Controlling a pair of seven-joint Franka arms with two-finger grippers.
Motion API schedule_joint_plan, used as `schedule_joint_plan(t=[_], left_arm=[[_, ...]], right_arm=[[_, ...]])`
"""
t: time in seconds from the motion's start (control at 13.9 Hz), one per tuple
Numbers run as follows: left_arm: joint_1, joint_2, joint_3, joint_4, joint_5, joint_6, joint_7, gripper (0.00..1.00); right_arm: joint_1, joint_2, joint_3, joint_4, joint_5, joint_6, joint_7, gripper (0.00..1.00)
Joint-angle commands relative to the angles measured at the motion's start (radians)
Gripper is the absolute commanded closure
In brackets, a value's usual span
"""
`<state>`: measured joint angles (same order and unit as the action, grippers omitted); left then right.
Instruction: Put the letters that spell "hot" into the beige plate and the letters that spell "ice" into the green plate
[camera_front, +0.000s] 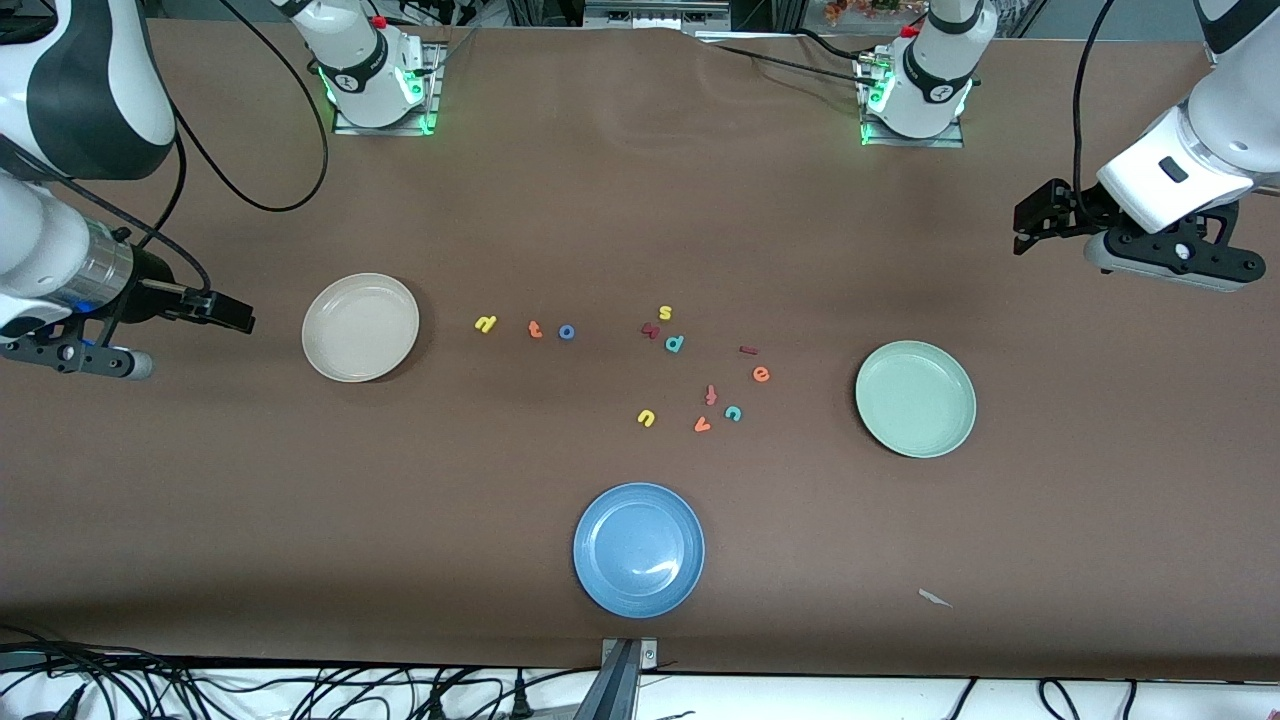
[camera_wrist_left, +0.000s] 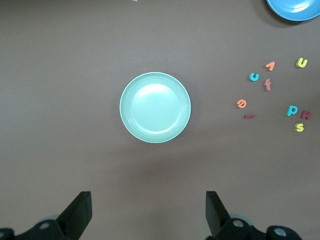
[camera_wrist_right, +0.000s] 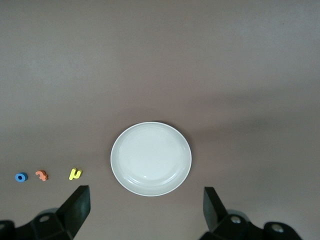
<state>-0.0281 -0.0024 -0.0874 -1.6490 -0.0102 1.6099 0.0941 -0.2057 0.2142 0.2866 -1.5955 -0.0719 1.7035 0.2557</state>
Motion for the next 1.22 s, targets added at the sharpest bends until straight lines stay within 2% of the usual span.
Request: schedule_joint_plan(t=[0.0, 0.58, 0.79, 1.15], left_arm=[[0.004, -0.001, -0.002, 0.02, 0.009, -0.021, 0.006, 0.0], [0.004, -0.001, -0.005, 0.02, 0.009, -0.021, 0.004, 0.0], [0.004, -0.001, -0.005, 0.02, 0.009, -0.021, 0.001, 0.0], [0.004, -0.001, -0.003, 0.02, 0.009, -0.021, 0.002, 0.0]], right_arm=[[0.011, -0.022, -0.014, -0.024, -0.003, 0.015, -0.01, 0.0], [0.008, -0.039, -0.015, -0.023, 0.001, 0.016, -0.01, 0.0], [0.008, -0.013, -0.014, -0.04, 0.004, 0.079, -0.012, 0.0], [0.011, -0.016, -0.009, -0.044, 0.004, 0.076, -0.013, 0.0]])
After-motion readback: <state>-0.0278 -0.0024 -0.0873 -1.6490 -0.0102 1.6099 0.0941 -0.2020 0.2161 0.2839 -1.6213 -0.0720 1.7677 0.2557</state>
